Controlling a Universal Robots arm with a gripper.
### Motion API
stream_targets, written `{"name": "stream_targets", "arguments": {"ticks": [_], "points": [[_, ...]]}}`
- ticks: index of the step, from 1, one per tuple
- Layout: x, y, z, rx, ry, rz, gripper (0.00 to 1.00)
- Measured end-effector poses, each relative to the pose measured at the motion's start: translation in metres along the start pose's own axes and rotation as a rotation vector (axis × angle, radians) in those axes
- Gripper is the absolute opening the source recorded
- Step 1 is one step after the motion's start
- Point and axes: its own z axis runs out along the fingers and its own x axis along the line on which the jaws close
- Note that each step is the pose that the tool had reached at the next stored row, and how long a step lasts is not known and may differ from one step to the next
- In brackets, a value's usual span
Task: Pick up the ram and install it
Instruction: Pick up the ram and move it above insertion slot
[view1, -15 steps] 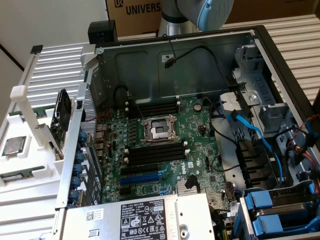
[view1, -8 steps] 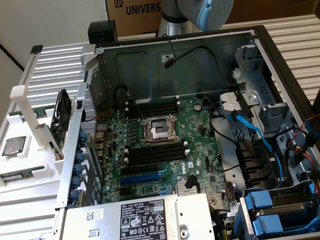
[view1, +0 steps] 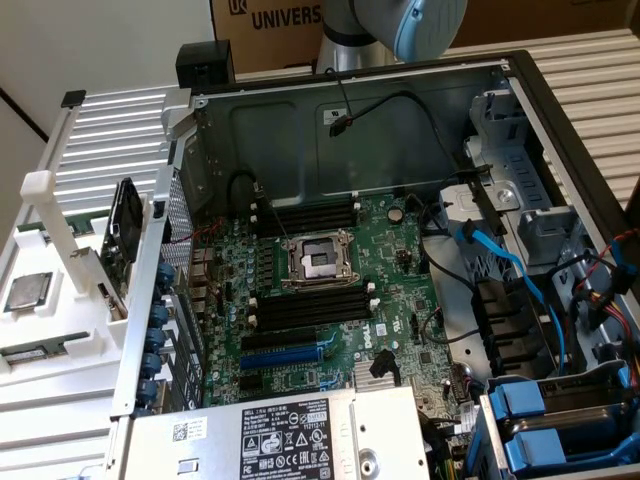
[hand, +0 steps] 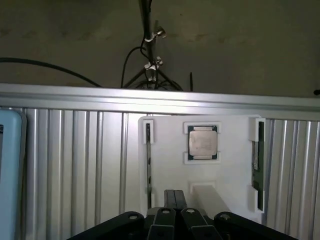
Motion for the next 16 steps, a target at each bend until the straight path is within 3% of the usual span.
{"name": "stream_targets", "arguments": {"ticks": [8,16], "points": [[0.001,0.0005,0.0153,0.0000,-0.0002,0.000,0.11],[0.002,-0.0017,0.0299,-0.0011,-0.0040,0.001,0.11]]}}
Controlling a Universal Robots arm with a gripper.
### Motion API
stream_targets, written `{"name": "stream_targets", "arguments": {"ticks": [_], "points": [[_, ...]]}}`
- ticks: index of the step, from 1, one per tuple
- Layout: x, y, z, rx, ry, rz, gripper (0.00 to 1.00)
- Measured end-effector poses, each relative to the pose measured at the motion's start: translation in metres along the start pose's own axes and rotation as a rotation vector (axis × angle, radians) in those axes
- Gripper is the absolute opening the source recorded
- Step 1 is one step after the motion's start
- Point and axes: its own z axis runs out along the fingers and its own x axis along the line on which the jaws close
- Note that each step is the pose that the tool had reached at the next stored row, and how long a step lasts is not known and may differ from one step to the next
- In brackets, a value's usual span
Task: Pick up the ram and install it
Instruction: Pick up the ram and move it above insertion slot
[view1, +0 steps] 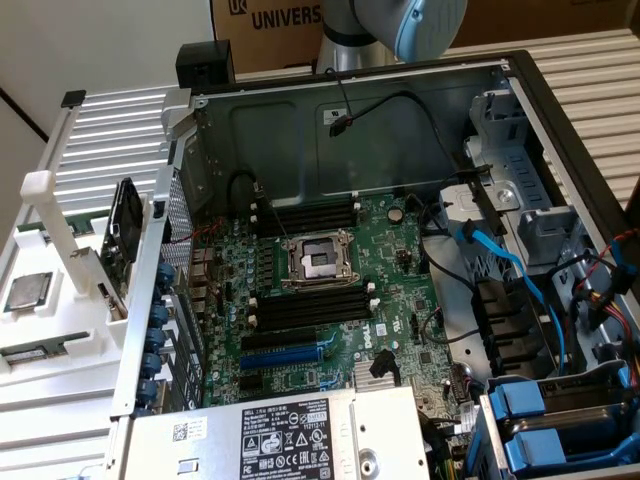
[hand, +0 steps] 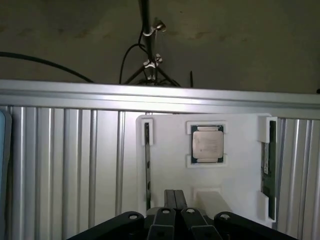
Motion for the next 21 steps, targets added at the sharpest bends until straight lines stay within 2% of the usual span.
{"name": "stream_targets", "arguments": {"ticks": [7,10,11,14,15,21], "points": [[0.001,0.0003,0.0127,-0.0002,-0.0003,0.000,0.11],[0.003,0.0006,0.0177,-0.0024,-0.0022,0.000,0.11],[0.006,0.0008,0.0224,-0.0033,-0.0089,0.001,0.11],[0.009,0.0005,0.0263,-0.0036,-0.0209,0.001,0.11],[0.010,0.0005,0.0281,-0.0033,-0.0230,0.001,0.11],[0.020,0.0007,0.0387,-0.0033,-0.0260,0.003,0.11]]}}
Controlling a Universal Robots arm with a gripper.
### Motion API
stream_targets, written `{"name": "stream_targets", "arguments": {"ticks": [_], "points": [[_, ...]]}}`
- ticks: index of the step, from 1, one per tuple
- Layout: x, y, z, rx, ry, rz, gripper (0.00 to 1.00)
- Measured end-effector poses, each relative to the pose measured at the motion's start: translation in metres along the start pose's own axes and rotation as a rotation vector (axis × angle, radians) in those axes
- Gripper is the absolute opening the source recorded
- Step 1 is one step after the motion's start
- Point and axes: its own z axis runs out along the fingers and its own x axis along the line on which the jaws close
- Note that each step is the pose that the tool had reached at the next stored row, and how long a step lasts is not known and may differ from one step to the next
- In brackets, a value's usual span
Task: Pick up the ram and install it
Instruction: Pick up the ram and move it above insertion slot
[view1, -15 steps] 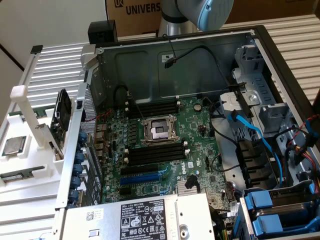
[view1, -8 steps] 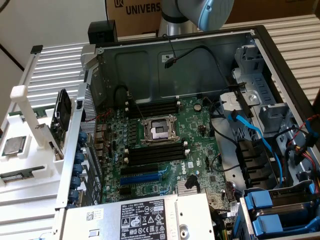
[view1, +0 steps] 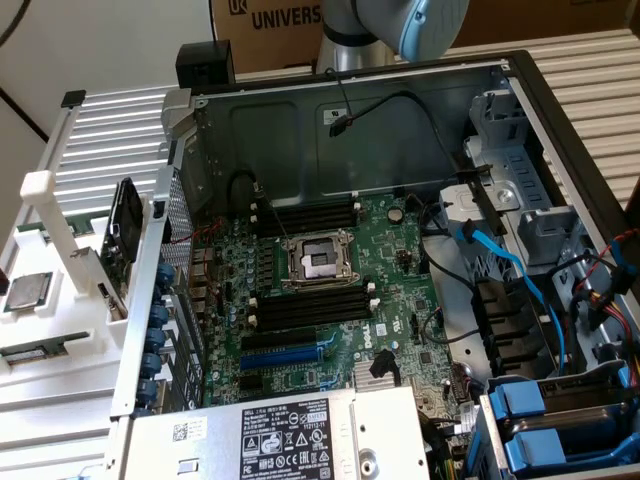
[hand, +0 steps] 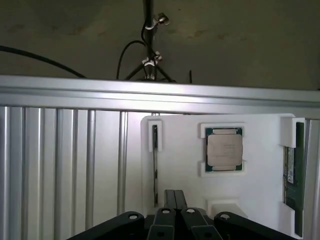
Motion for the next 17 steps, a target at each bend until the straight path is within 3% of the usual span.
{"name": "stream_targets", "arguments": {"ticks": [8,12,13,14,16,17], "points": [[0.011,-0.0052,0.0162,0.0000,-0.0034,0.001,0.11],[0.014,-0.0086,0.0230,-0.0036,-0.0035,0.002,0.11],[0.016,-0.0120,0.0257,-0.0216,-0.0038,0.002,0.11],[0.017,-0.0139,0.0267,-0.0282,-0.0042,0.003,0.11],[0.017,-0.0233,0.0302,-0.0507,-0.0045,0.004,0.11],[0.017,-0.0238,0.0315,-0.0548,-0.0049,0.004,0.11]]}}
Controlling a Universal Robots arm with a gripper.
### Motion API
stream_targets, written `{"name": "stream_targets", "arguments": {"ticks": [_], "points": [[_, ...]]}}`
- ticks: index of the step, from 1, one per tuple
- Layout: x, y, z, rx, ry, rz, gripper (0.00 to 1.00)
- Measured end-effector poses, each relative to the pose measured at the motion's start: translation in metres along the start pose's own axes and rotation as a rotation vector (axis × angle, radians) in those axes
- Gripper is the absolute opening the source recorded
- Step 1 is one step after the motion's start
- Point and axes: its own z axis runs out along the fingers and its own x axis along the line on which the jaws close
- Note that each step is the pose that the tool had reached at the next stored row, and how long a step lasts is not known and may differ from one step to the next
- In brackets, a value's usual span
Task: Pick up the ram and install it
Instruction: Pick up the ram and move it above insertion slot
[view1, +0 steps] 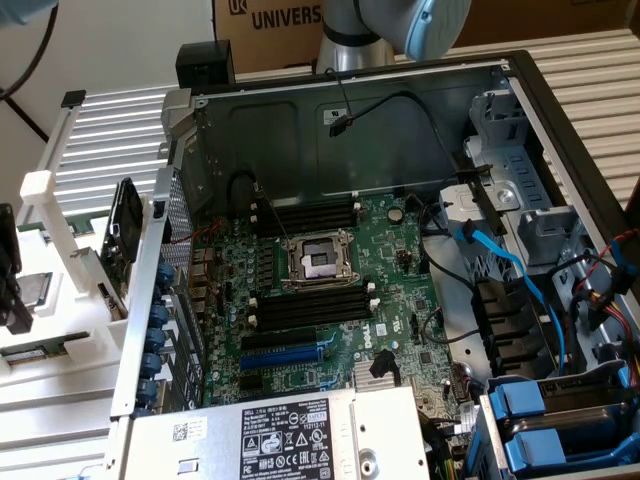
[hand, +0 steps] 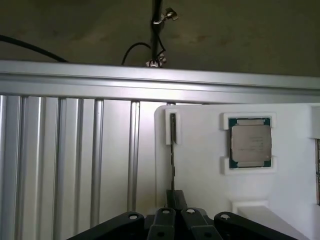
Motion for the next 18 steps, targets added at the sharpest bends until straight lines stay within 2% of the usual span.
{"name": "stream_targets", "arguments": {"ticks": [2,9,10,13,14,15,16,18], "points": [[0.000,-0.0001,0.0041,-0.0071,0.0000,0.000,0.11],[-0.001,-0.0003,0.0098,-0.0075,0.0001,0.001,0.11],[-0.003,-0.0001,0.0111,-0.0077,0.0039,0.001,0.11],[-0.004,0.0003,0.0126,-0.0077,0.0060,0.000,0.11],[-0.004,0.0006,0.0129,-0.0079,0.0084,0.000,0.11],[-0.005,0.0016,0.0133,-0.0081,0.0226,0.001,0.11],[-0.005,0.0026,0.0134,-0.0057,0.0282,0.001,0.11],[-0.005,0.0047,0.0135,0.0119,0.0303,0.000,0.11]]}}
